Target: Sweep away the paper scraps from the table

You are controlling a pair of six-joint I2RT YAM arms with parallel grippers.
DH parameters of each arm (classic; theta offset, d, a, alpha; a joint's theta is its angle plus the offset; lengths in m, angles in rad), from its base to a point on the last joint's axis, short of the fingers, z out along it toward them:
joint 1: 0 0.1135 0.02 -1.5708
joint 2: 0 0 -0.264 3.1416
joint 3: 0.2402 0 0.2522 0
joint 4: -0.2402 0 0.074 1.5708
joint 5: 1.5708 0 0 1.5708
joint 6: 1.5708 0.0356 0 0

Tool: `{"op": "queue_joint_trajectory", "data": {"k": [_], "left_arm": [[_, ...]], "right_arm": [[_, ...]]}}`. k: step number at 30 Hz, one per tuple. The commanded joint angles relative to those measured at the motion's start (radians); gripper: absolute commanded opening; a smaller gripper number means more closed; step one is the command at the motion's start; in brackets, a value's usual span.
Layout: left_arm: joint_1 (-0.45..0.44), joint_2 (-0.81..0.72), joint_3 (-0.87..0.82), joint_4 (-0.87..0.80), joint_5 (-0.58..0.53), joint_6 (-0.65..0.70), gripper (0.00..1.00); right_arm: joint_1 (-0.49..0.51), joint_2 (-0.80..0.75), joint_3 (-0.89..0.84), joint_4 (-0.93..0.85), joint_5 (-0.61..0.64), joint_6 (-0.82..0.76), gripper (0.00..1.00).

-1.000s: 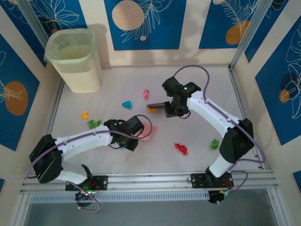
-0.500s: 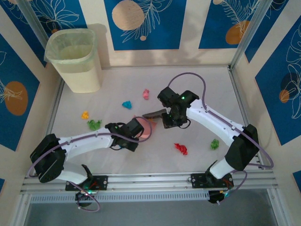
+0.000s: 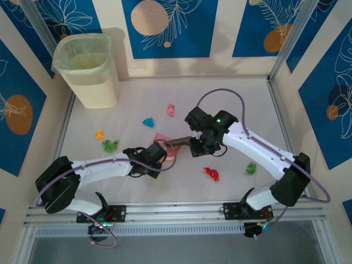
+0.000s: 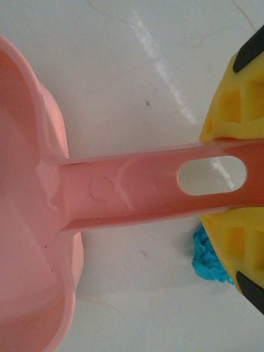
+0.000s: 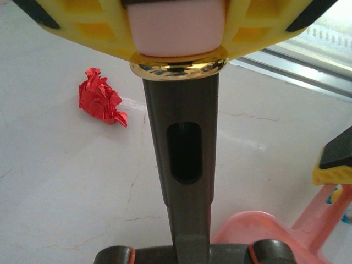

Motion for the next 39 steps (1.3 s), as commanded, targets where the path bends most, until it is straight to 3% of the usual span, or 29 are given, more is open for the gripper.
{"op": "queue_joint_trajectory", "data": {"k": [1, 13, 19, 29, 39], "left_arm": [[-0.007, -0.007, -0.032, 0.040, -0.018, 0.020, 0.00], [-0.027, -0.009, -0.040, 0.117, -0.037, 0.021, 0.00], [-0.036, -0.047, -0.025, 0.098, -0.063, -0.001, 0.00], [-0.035, -0.106, 0.127, -0.091, -0.083, -0.050, 0.00], [-0.003, -0.111, 0.418, -0.354, -0.129, -0.025, 0.00]], "right_arm": [[-0.006, -0.066, -0.024, 0.006, -0.048, 0.047, 0.00], [-0.123, -0.296, -0.144, 0.149, -0.040, 0.142, 0.00], [-0.277, -0.418, -0.237, 0.231, -0.042, 0.151, 0.00], [-0.510, -0.559, -0.414, 0.353, -0.059, 0.162, 0.00], [-0.541, -0.509, -0.473, 0.406, -0.149, 0.087, 0.00]]}}
